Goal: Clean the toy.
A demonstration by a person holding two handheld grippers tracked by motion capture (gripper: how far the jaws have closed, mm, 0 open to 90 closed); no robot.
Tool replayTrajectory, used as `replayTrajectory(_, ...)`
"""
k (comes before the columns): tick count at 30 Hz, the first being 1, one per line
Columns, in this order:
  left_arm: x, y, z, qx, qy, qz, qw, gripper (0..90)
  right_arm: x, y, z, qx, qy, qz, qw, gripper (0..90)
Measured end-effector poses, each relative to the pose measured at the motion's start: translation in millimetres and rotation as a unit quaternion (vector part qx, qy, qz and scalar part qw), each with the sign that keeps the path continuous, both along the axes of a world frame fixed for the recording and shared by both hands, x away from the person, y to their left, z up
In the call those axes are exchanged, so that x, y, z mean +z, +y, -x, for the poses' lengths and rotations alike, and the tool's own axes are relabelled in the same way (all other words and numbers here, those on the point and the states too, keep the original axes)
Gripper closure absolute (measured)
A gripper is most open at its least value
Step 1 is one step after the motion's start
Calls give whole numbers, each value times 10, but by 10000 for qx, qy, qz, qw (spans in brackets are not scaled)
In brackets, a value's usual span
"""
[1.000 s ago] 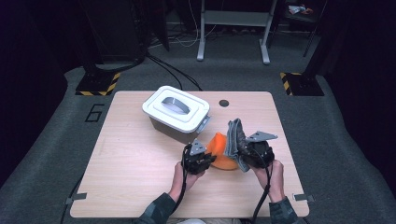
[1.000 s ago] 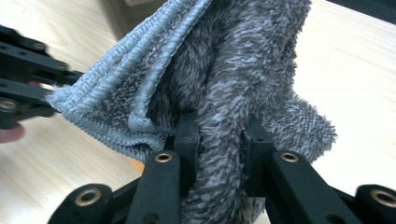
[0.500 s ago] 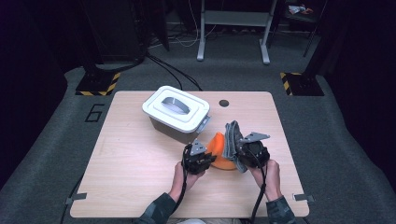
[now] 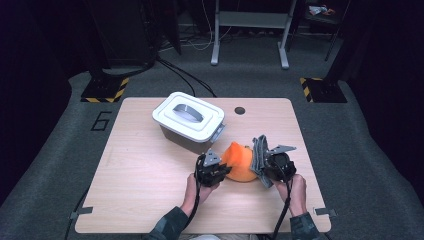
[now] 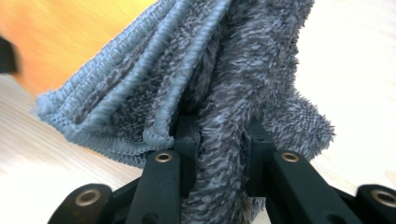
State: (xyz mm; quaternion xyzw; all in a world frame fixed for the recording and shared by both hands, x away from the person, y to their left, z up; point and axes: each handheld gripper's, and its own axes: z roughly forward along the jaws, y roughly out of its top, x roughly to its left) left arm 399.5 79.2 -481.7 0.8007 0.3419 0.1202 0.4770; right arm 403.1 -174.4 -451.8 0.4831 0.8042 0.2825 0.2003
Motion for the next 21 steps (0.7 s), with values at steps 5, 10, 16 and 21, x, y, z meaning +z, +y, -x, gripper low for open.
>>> replayTrajectory(5,-1,2,-2,-15,6,-7,10000,803,-156,-58,-49,-106,201,29,9997,724)
replayTrajectory(10,-2,3,-3,-5,-2,-12,10000,802,-291,-89,-89,-176,456,66,9988,724)
replayTrajectory(16,-1,9,-8,1,-1,-10,10000,802,-294,-102,-100,-182,456,94,9988,723)
replayTrajectory(21,-5,28,-14,24,42,-7,10000,801,-127,-140,-33,-263,187,18,9995,724)
